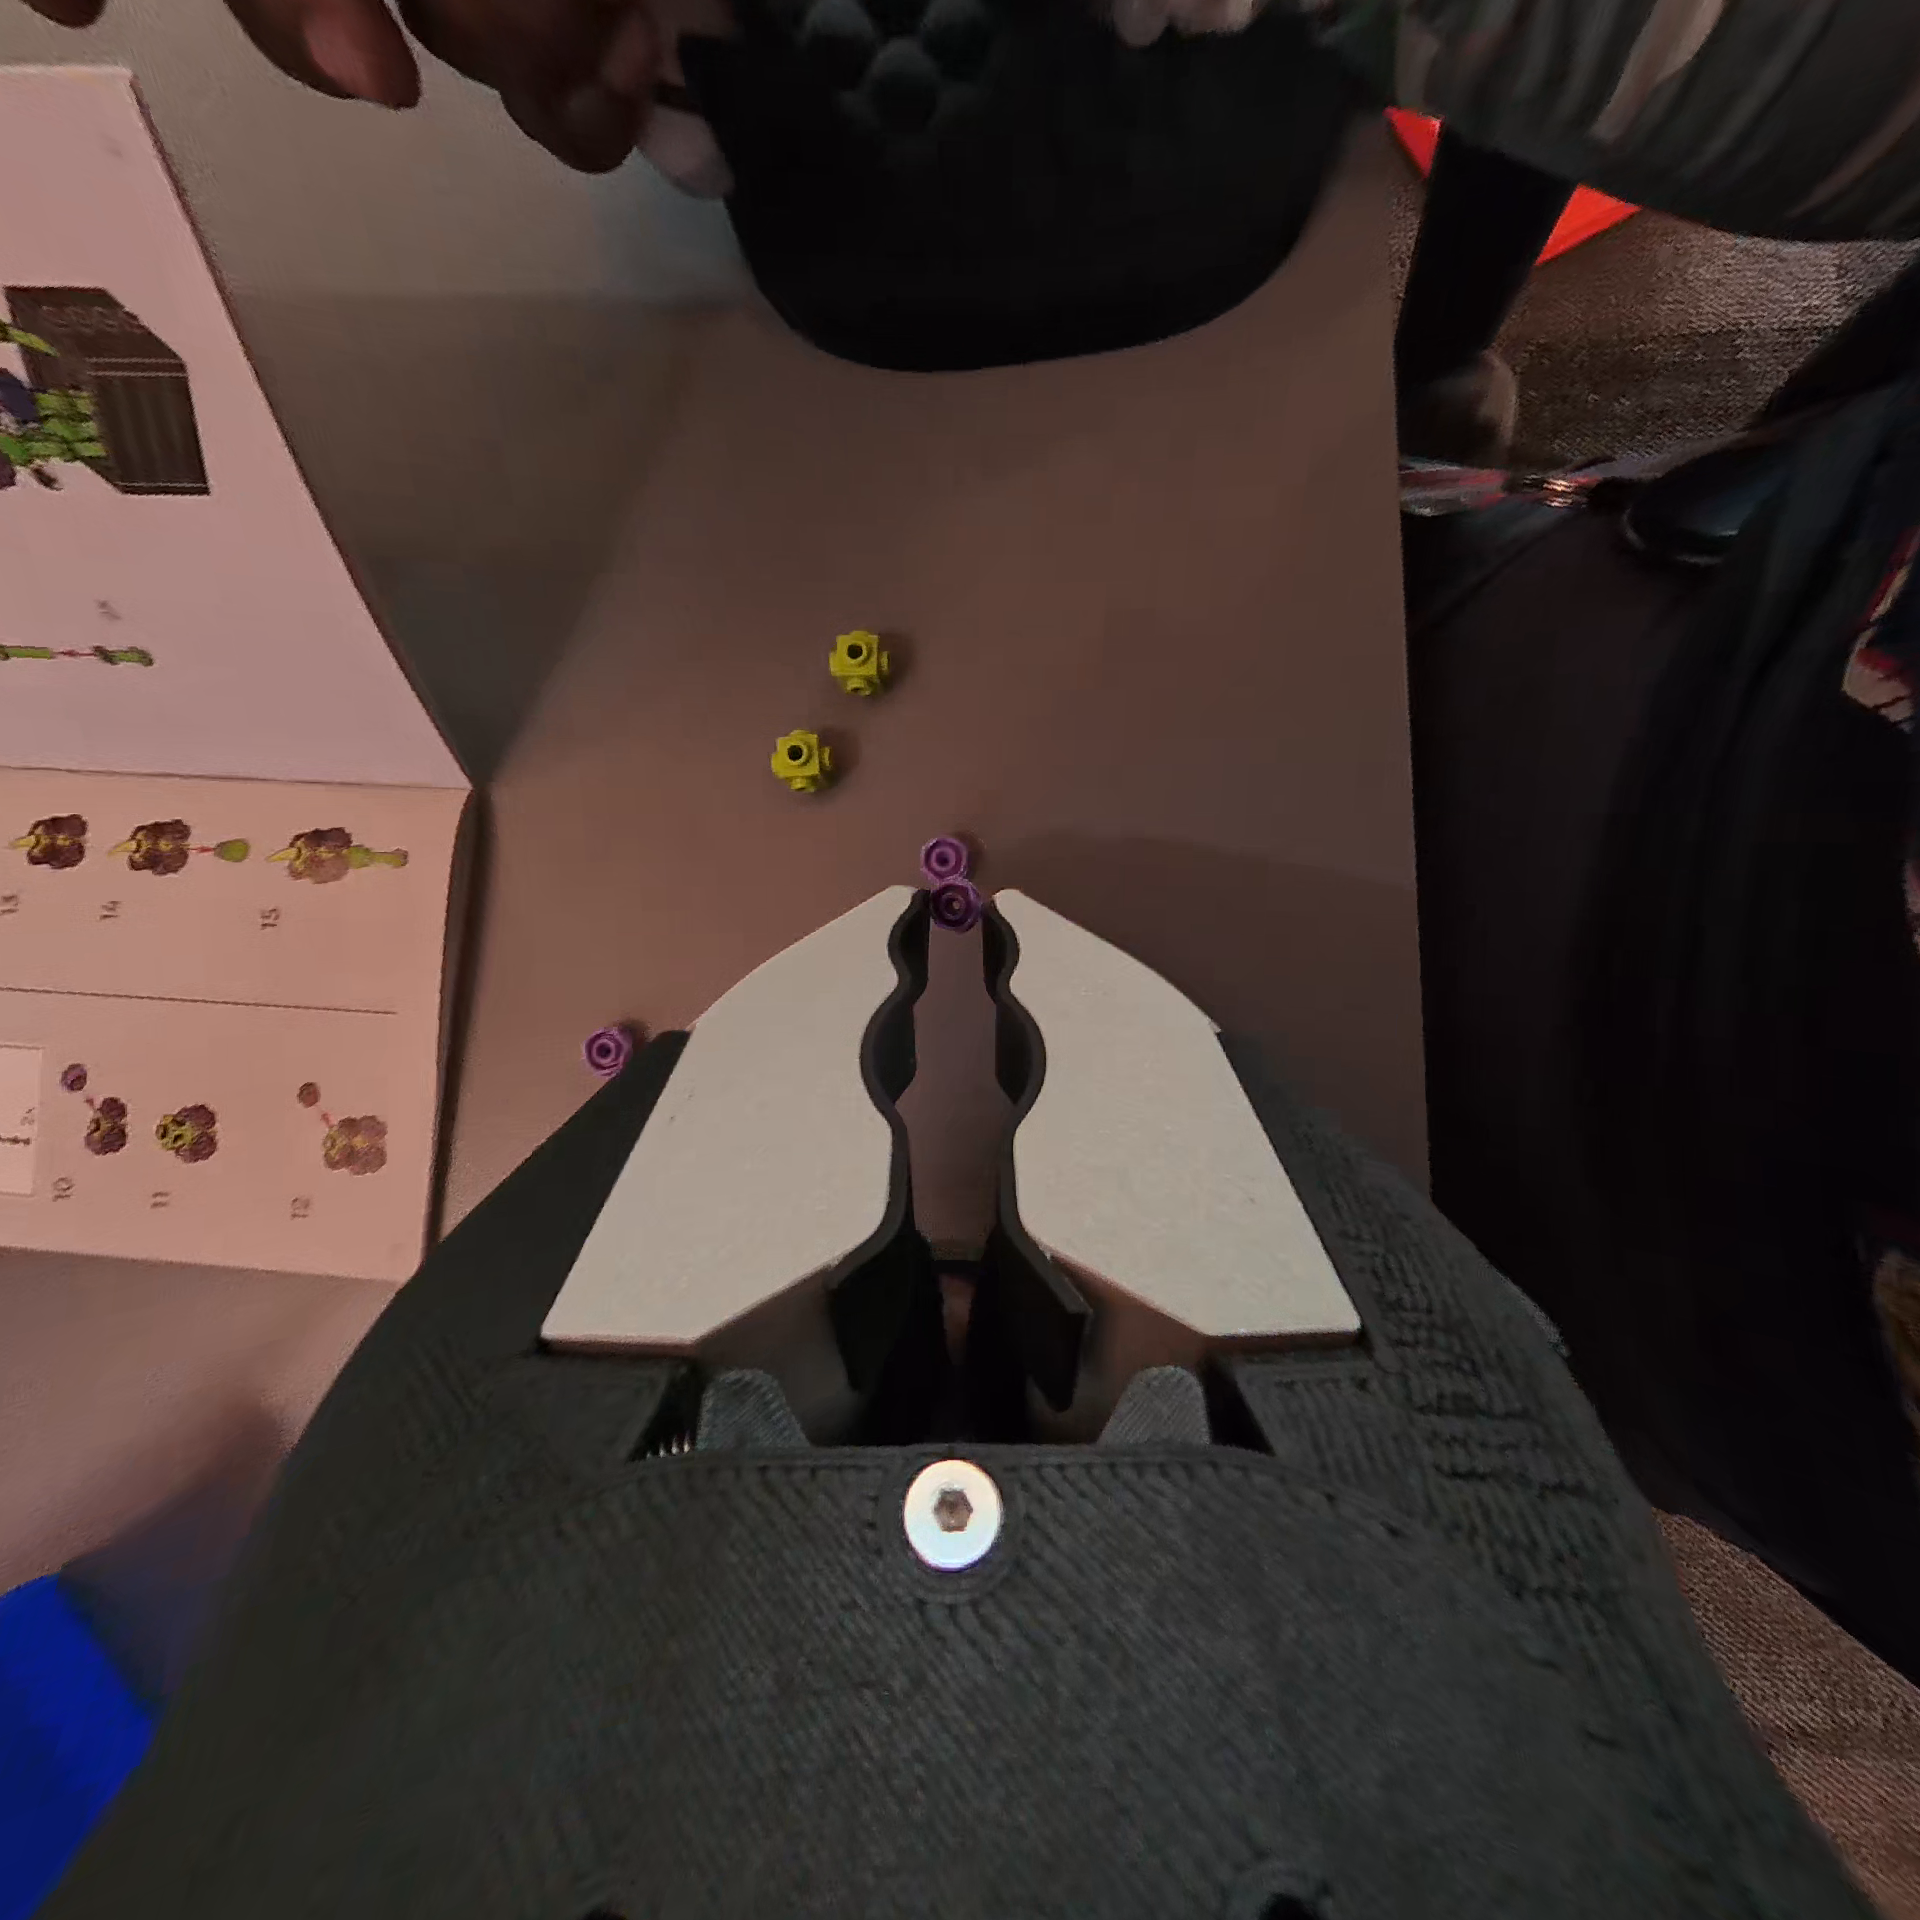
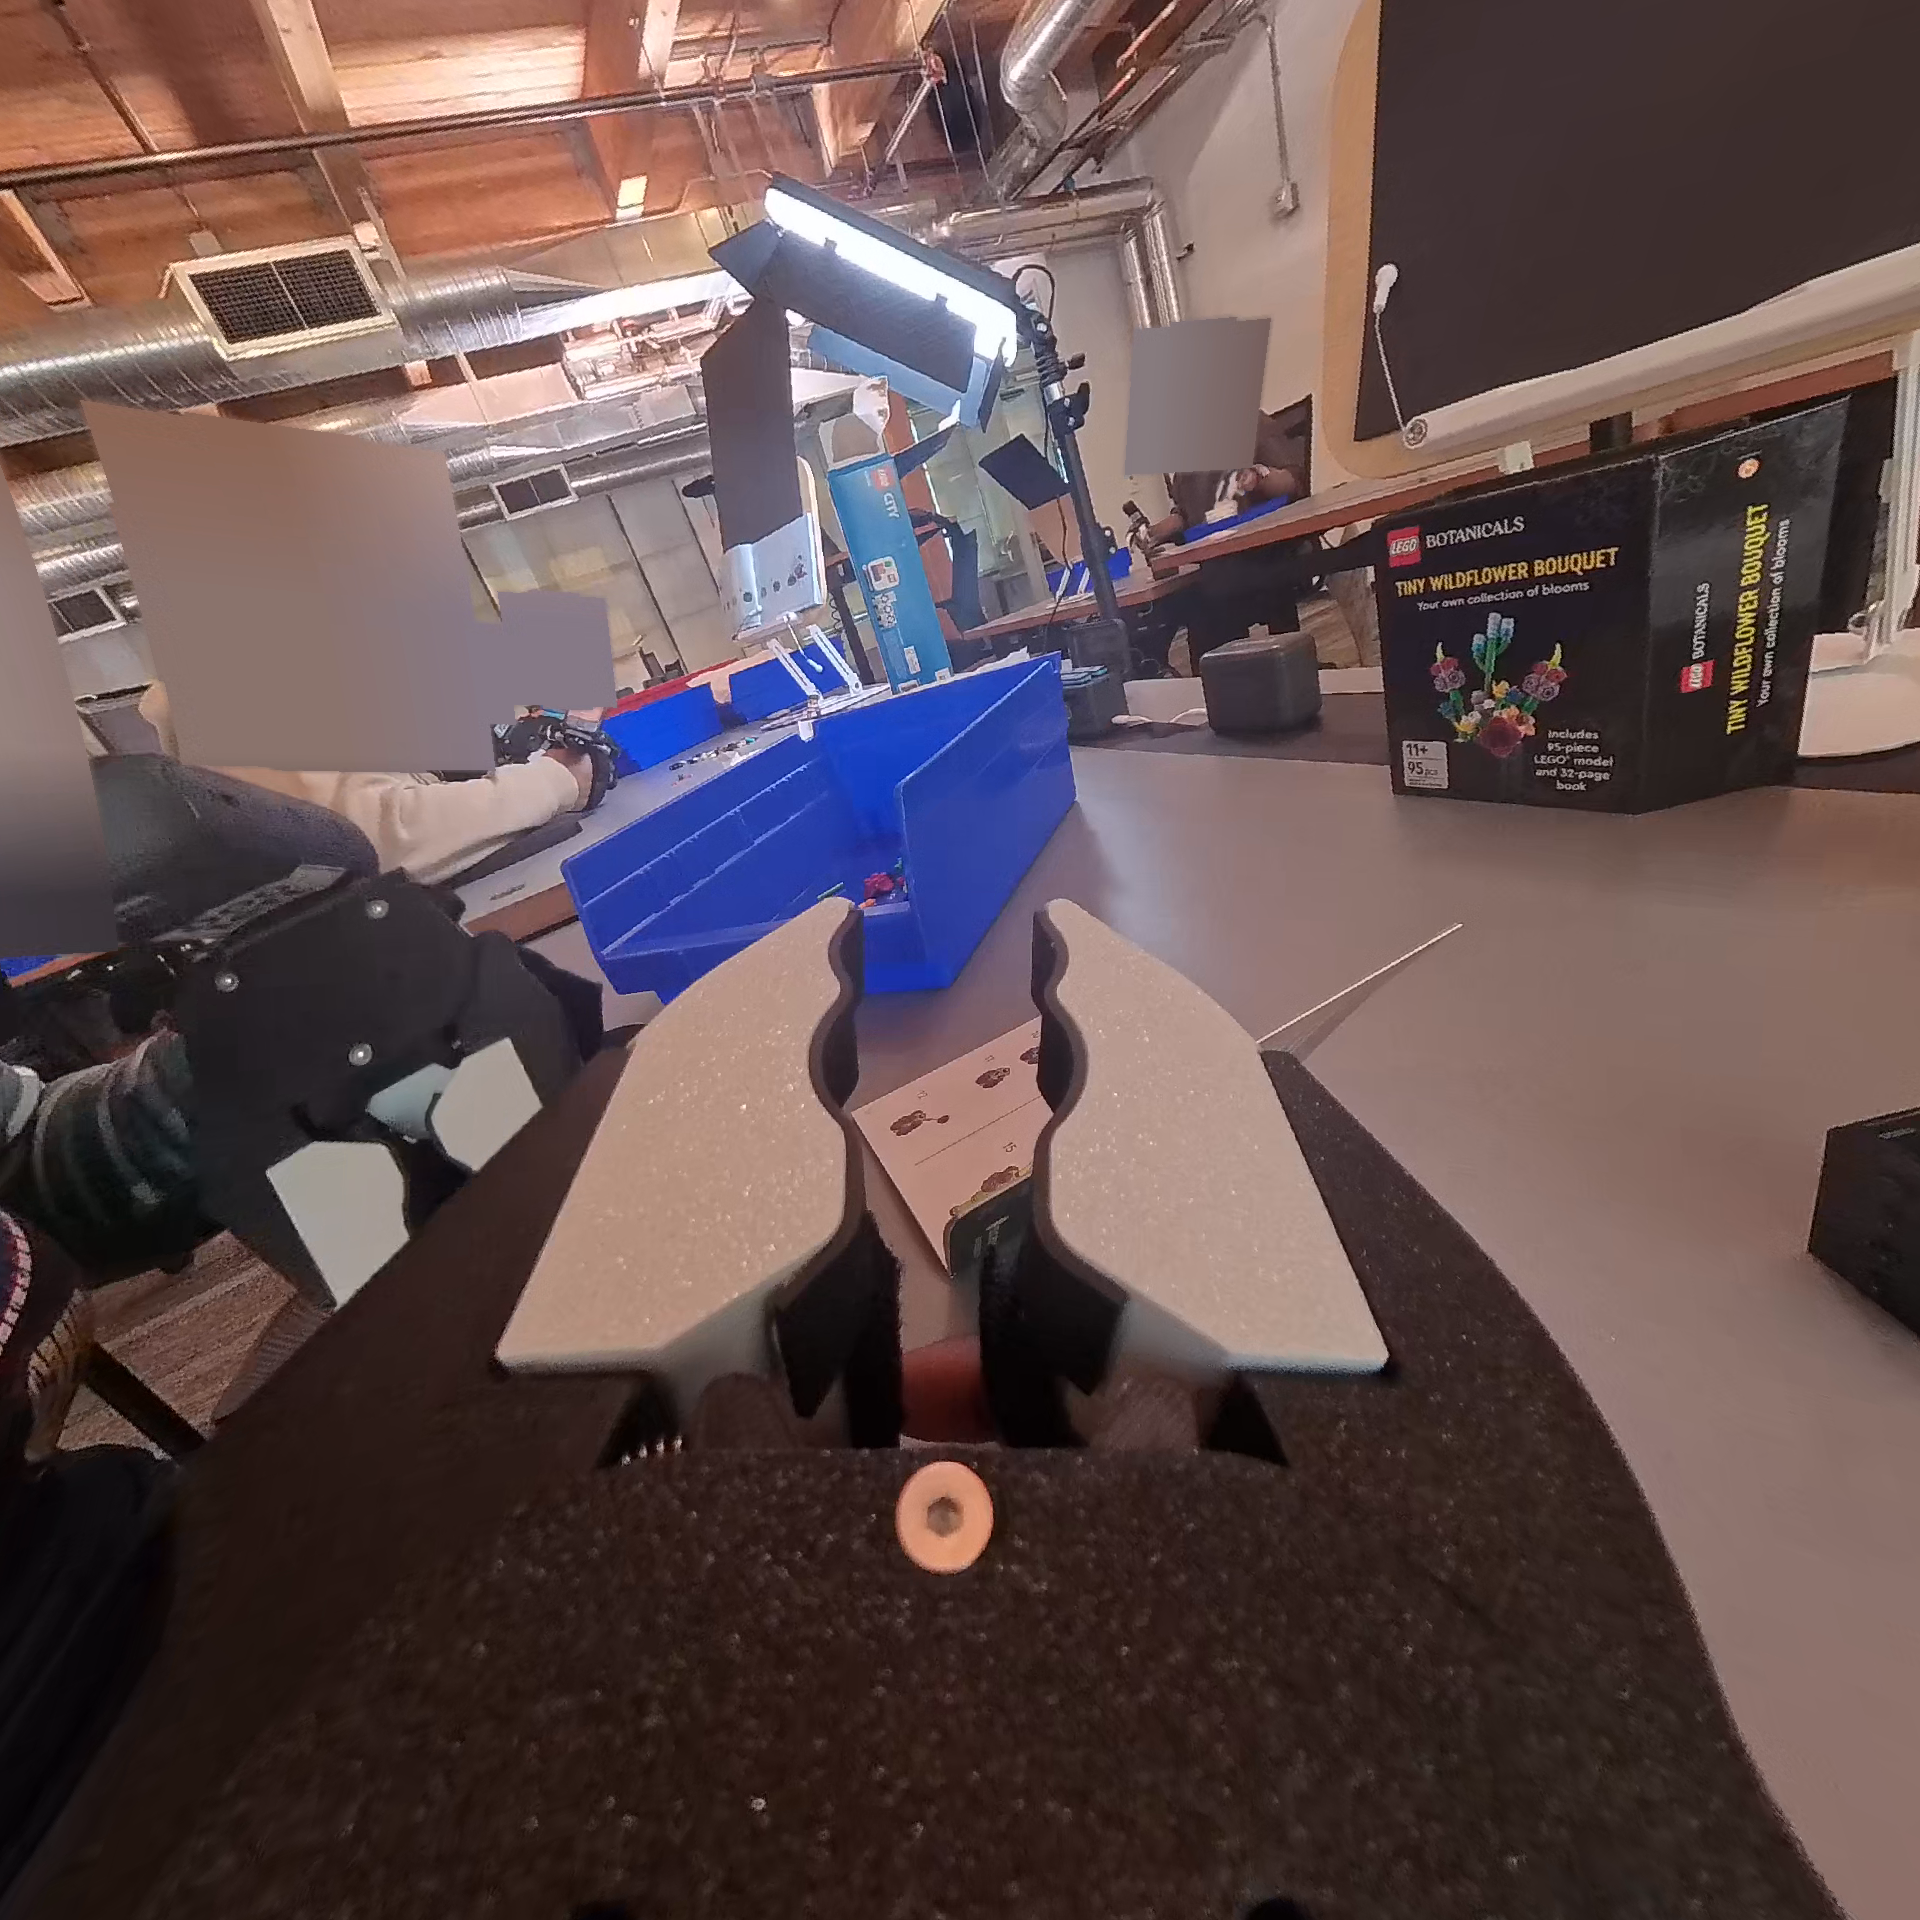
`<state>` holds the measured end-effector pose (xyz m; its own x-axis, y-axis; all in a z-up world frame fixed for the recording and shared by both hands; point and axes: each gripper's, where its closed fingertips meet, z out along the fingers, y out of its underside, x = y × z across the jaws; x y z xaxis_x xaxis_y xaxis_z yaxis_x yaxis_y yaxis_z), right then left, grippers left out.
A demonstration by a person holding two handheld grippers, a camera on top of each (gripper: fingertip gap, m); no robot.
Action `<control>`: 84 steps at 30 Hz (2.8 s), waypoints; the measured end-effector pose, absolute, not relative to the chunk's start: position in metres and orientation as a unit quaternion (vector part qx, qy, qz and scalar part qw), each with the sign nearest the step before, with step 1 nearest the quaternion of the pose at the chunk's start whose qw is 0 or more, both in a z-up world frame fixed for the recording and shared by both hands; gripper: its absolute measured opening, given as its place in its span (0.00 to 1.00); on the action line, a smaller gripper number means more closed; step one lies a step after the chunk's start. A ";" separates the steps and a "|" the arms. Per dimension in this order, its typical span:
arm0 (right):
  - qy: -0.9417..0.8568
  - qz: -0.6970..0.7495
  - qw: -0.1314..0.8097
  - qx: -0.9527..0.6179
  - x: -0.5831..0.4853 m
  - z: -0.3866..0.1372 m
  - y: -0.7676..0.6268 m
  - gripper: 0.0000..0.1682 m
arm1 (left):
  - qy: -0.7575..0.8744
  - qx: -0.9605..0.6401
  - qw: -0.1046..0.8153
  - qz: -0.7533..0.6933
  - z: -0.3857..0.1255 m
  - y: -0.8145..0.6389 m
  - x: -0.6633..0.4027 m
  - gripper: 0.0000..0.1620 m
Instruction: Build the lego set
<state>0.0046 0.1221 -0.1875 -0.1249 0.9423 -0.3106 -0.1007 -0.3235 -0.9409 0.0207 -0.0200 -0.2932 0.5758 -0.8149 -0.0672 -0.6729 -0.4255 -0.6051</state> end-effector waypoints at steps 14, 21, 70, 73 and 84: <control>-0.413 0.626 0.417 -0.513 0.004 -0.187 0.120 0.18 | 0.452 -0.843 0.261 -0.129 -0.308 -0.025 0.024 0.12; -0.408 0.629 0.418 -0.513 0.005 -0.187 0.122 0.18 | 0.395 -0.855 0.324 -0.090 -0.259 -0.019 -0.027 0.13; -0.406 0.629 0.416 -0.516 0.005 -0.187 0.123 0.18 | -0.082 -0.980 0.180 0.036 -0.299 0.065 -0.418 0.10; -0.405 0.630 0.416 -0.516 0.005 -0.187 0.123 0.18 | -0.082 -0.979 0.182 0.033 -0.299 0.066 -0.418 0.07; -0.405 0.630 0.413 -0.518 0.005 -0.188 0.123 0.18 | 0.031 -0.964 0.253 0.081 -0.227 0.053 -0.364 0.06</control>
